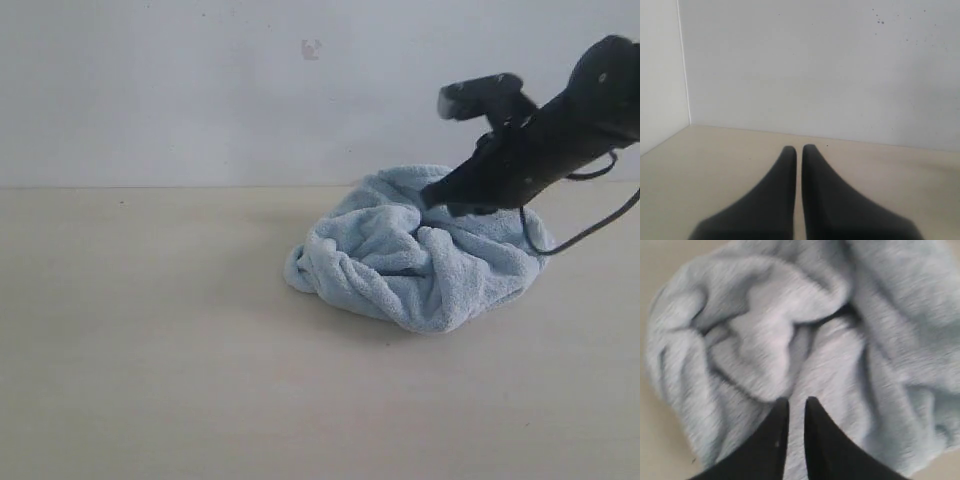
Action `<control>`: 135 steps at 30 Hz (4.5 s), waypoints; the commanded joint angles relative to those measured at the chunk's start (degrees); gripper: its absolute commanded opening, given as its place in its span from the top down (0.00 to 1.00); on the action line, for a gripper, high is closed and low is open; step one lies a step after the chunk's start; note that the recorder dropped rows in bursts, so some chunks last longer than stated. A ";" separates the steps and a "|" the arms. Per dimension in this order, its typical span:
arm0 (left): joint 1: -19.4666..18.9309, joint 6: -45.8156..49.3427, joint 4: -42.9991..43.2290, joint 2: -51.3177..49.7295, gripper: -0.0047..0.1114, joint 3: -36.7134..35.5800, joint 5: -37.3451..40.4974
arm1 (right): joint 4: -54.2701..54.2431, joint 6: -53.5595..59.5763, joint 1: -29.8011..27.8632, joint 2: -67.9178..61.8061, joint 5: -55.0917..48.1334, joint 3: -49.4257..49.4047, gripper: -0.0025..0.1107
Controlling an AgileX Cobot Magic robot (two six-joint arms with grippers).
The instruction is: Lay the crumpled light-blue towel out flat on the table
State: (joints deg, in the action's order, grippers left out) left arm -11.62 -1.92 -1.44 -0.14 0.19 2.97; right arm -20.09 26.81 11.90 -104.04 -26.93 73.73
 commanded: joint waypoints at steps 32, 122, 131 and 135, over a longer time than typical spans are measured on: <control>0.19 0.29 -0.02 0.14 0.93 -0.19 0.06 | 29.91 -12.91 -0.40 -35.32 -17.73 49.71 0.97; 0.19 0.29 -0.02 0.14 0.93 -0.19 0.06 | 22.12 -17.30 -0.30 40.30 -20.24 -34.03 0.44; 0.19 0.29 -0.02 0.14 0.93 -0.19 0.06 | 35.64 -25.53 6.73 31.23 -21.66 -34.13 0.44; 0.19 0.29 -0.02 0.14 0.93 -0.19 0.06 | 37.50 -26.81 8.37 27.23 -21.31 -34.13 0.44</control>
State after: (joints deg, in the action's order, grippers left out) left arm -11.62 -1.92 -1.44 -0.14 0.19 2.97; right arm 15.15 1.61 19.20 -74.36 -48.34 39.28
